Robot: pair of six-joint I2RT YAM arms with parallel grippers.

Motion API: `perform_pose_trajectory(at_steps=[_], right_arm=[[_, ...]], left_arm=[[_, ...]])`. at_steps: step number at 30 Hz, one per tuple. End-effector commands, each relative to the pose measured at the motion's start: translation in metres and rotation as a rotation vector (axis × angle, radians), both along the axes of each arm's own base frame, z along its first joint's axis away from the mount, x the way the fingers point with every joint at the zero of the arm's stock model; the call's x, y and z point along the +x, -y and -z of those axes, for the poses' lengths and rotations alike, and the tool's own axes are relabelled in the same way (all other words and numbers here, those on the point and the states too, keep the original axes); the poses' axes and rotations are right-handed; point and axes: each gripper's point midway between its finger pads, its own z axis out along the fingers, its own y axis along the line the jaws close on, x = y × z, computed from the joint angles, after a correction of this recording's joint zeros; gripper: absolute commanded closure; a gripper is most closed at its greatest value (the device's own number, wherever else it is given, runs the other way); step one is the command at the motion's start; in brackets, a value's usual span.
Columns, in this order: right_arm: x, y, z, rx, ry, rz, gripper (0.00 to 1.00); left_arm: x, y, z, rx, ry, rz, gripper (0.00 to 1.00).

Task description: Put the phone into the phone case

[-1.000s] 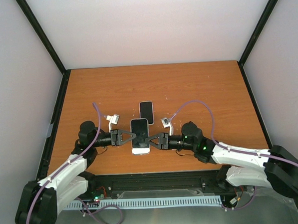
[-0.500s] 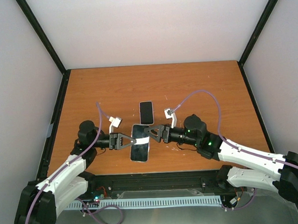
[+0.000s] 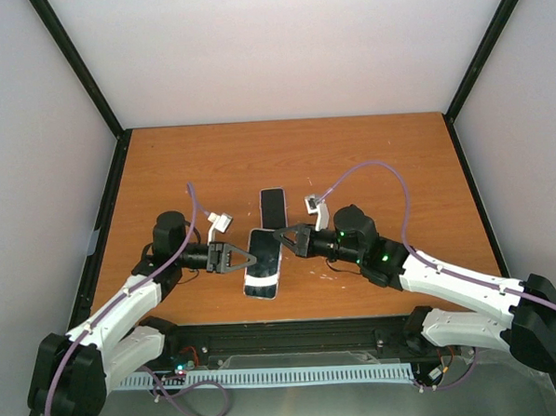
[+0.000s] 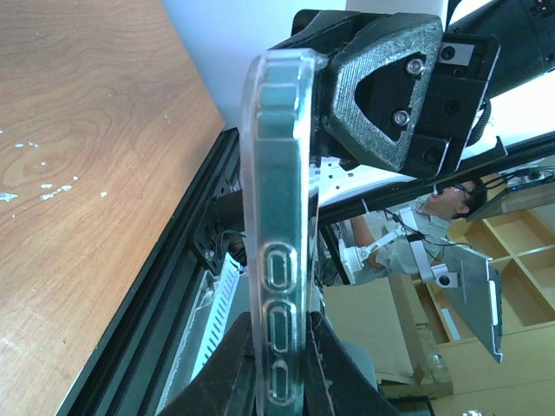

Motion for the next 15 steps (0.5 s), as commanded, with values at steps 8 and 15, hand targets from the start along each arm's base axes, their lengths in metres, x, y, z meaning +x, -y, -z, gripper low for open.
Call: perform_pose_trajectory(at_steps=[8,15], right_arm=[[-0.002,0.005,0.001,-0.025,-0.010,0.016,0.64],[0.002,0.040,0.002,-0.081,0.035,0.142,0.13]], left_arm=[[0.032,0.002,0.012,0.112,-0.009,-0.133,1.00],[0.064,-0.006,0.041,0.231,-0.074,-0.301,1.00]])
